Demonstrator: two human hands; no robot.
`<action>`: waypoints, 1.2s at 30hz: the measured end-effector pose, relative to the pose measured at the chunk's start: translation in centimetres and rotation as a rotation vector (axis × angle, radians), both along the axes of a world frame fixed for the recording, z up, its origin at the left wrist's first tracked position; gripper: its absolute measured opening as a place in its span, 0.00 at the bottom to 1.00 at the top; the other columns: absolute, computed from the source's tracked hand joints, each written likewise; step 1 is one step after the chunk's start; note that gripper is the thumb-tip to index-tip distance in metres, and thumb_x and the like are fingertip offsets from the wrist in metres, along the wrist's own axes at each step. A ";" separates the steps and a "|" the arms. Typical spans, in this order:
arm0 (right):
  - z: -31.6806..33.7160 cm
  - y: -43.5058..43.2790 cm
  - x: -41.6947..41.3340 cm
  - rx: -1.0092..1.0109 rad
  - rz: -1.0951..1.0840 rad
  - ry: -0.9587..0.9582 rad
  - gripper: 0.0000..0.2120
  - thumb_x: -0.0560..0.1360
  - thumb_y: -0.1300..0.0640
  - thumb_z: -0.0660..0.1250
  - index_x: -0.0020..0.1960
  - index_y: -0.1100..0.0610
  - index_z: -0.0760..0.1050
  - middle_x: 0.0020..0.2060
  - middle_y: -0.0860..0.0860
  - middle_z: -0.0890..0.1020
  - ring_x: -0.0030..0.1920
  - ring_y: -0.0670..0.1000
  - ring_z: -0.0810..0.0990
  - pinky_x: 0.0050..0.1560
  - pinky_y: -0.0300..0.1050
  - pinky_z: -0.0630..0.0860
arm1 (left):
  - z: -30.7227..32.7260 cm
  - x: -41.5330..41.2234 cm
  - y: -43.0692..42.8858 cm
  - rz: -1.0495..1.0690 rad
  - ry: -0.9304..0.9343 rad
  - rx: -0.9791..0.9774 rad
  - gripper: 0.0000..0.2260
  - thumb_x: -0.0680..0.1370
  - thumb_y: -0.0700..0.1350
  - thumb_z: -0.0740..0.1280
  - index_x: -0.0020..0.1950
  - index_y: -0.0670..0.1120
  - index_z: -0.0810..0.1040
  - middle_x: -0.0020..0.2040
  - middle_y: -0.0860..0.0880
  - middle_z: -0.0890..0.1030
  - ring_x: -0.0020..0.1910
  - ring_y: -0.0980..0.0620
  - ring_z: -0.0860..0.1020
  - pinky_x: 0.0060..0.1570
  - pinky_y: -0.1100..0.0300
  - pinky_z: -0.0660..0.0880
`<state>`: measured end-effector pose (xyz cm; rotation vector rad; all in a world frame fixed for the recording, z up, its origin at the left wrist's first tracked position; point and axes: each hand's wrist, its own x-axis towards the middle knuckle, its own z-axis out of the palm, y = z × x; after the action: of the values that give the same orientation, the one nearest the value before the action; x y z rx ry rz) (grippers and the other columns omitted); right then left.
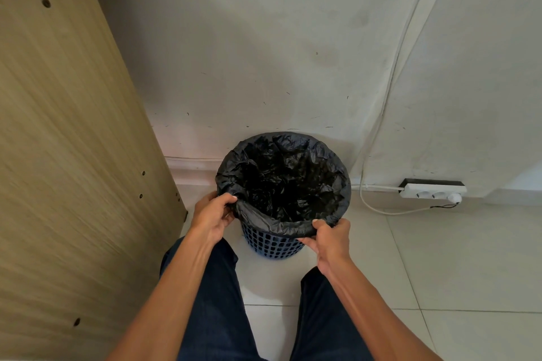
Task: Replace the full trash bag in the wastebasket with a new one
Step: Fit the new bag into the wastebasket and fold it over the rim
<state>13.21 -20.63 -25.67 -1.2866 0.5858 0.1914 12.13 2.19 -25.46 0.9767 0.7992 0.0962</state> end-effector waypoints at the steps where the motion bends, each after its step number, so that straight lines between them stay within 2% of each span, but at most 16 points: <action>1: 0.0 -0.1 0.1 -0.006 0.005 0.001 0.14 0.79 0.69 0.61 0.62 0.59 0.64 0.60 0.61 0.74 0.57 0.61 0.79 0.37 0.52 0.84 | 0.2 0.1 0.1 -0.016 0.005 -0.002 0.12 0.76 0.33 0.68 0.59 0.38 0.78 0.54 0.40 0.82 0.45 0.48 0.80 0.41 0.58 0.79; 3: -0.2 -0.2 0.2 -0.017 0.007 0.004 0.14 0.79 0.69 0.61 0.61 0.60 0.65 0.60 0.61 0.74 0.57 0.61 0.79 0.37 0.52 0.84 | 0.8 0.2 0.2 -0.020 -0.004 -0.062 0.06 0.79 0.41 0.69 0.56 0.42 0.79 0.53 0.42 0.81 0.48 0.48 0.80 0.44 0.56 0.79; 5: -0.4 -0.3 0.3 -0.028 0.010 0.007 0.14 0.78 0.69 0.61 0.62 0.60 0.65 0.60 0.62 0.74 0.57 0.61 0.80 0.38 0.54 0.84 | 0.9 0.5 0.4 -0.009 -0.010 -0.122 0.11 0.81 0.50 0.67 0.58 0.43 0.78 0.53 0.42 0.81 0.51 0.48 0.80 0.46 0.55 0.79; 6: -0.4 -0.4 0.4 -0.036 0.015 0.009 0.14 0.78 0.69 0.62 0.62 0.60 0.66 0.60 0.62 0.75 0.56 0.61 0.80 0.39 0.54 0.84 | 0.8 0.7 0.5 0.005 -0.003 -0.130 0.13 0.82 0.50 0.65 0.60 0.43 0.77 0.52 0.42 0.81 0.50 0.48 0.80 0.46 0.55 0.79; 9: -0.3 -0.8 0.5 -0.044 0.037 0.019 0.13 0.79 0.68 0.62 0.62 0.61 0.66 0.59 0.61 0.76 0.55 0.59 0.81 0.40 0.54 0.84 | 0.2 1.2 0.8 0.044 0.032 -0.084 0.14 0.84 0.46 0.62 0.64 0.39 0.77 0.51 0.43 0.81 0.49 0.47 0.80 0.48 0.52 0.79; 12: 0.0 -1.3 0.8 -0.033 0.057 0.021 0.13 0.79 0.68 0.62 0.62 0.61 0.66 0.58 0.60 0.76 0.53 0.59 0.81 0.41 0.54 0.84 | 0.4 1.4 0.8 0.051 0.051 -0.038 0.13 0.83 0.40 0.63 0.65 0.36 0.76 0.57 0.39 0.81 0.52 0.45 0.80 0.50 0.51 0.80; 14: 0.1 -1.7 1.1 -0.024 0.068 0.023 0.14 0.79 0.69 0.62 0.62 0.61 0.66 0.58 0.60 0.76 0.53 0.59 0.81 0.41 0.54 0.84 | 0.5 1.6 1.2 0.041 0.033 -0.017 0.11 0.83 0.36 0.63 0.64 0.37 0.76 0.59 0.38 0.80 0.51 0.45 0.80 0.47 0.51 0.80; 16: 0.2 -2.1 1.6 -0.024 0.081 0.026 0.14 0.78 0.70 0.62 0.63 0.61 0.66 0.59 0.61 0.76 0.53 0.60 0.81 0.42 0.56 0.84 | 0.9 1.6 1.5 -0.004 0.021 0.003 0.10 0.82 0.34 0.61 0.61 0.39 0.78 0.54 0.41 0.80 0.48 0.46 0.80 0.46 0.53 0.80; 19: 0.5 -2.7 2.1 -0.045 0.109 0.033 0.12 0.78 0.70 0.62 0.60 0.61 0.67 0.58 0.61 0.77 0.53 0.60 0.82 0.42 0.57 0.84 | 1.1 1.7 1.5 -0.051 0.015 -0.021 0.07 0.82 0.40 0.62 0.53 0.41 0.79 0.51 0.42 0.80 0.48 0.46 0.79 0.47 0.52 0.80; 21: 0.9 -2.9 2.2 -0.052 0.126 0.028 0.09 0.79 0.70 0.61 0.55 0.59 0.68 0.56 0.60 0.77 0.52 0.59 0.82 0.40 0.56 0.84 | 1.2 1.7 1.5 -0.079 0.014 -0.017 0.10 0.82 0.49 0.64 0.55 0.43 0.79 0.53 0.43 0.80 0.52 0.45 0.79 0.54 0.48 0.80; 23: 1.2 -3.1 2.3 -0.058 0.154 0.022 0.09 0.79 0.70 0.61 0.51 0.57 0.68 0.56 0.60 0.78 0.51 0.59 0.82 0.38 0.55 0.83 | 1.1 1.8 1.6 -0.092 0.033 -0.013 0.14 0.81 0.52 0.66 0.59 0.43 0.79 0.55 0.44 0.81 0.56 0.44 0.80 0.56 0.46 0.79; 28: 1.3 -3.4 2.8 -0.059 0.188 0.035 0.11 0.79 0.70 0.61 0.58 0.58 0.66 0.59 0.61 0.76 0.52 0.60 0.81 0.40 0.57 0.83 | 0.9 2.0 2.1 -0.012 0.019 -0.044 0.14 0.82 0.45 0.66 0.64 0.38 0.77 0.58 0.40 0.82 0.54 0.45 0.81 0.47 0.51 0.80; 30: 1.1 -3.5 2.9 -0.061 0.190 0.038 0.14 0.79 0.70 0.61 0.61 0.59 0.65 0.60 0.61 0.76 0.53 0.60 0.81 0.40 0.57 0.83 | 1.2 2.2 2.2 -0.007 0.001 -0.019 0.12 0.83 0.41 0.64 0.65 0.40 0.75 0.57 0.40 0.81 0.52 0.46 0.80 0.45 0.52 0.80; 32: 1.0 -3.6 3.0 -0.058 0.193 0.040 0.14 0.79 0.70 0.61 0.62 0.59 0.65 0.61 0.61 0.76 0.54 0.61 0.81 0.40 0.56 0.83 | 1.5 2.3 2.0 -0.035 0.003 -0.026 0.07 0.83 0.40 0.62 0.59 0.43 0.77 0.53 0.43 0.80 0.49 0.48 0.79 0.43 0.53 0.78; 36: 1.2 -3.8 3.2 -0.061 0.202 0.043 0.15 0.79 0.70 0.61 0.62 0.58 0.65 0.61 0.62 0.76 0.55 0.62 0.81 0.37 0.54 0.83 | 1.5 3.0 2.2 -0.052 -0.002 -0.075 0.08 0.82 0.43 0.61 0.49 0.42 0.77 0.48 0.43 0.78 0.47 0.47 0.77 0.45 0.51 0.78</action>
<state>16.42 -24.42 -24.51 -1.4043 0.5004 0.3714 15.09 4.43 -23.99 0.9257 0.7704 0.0222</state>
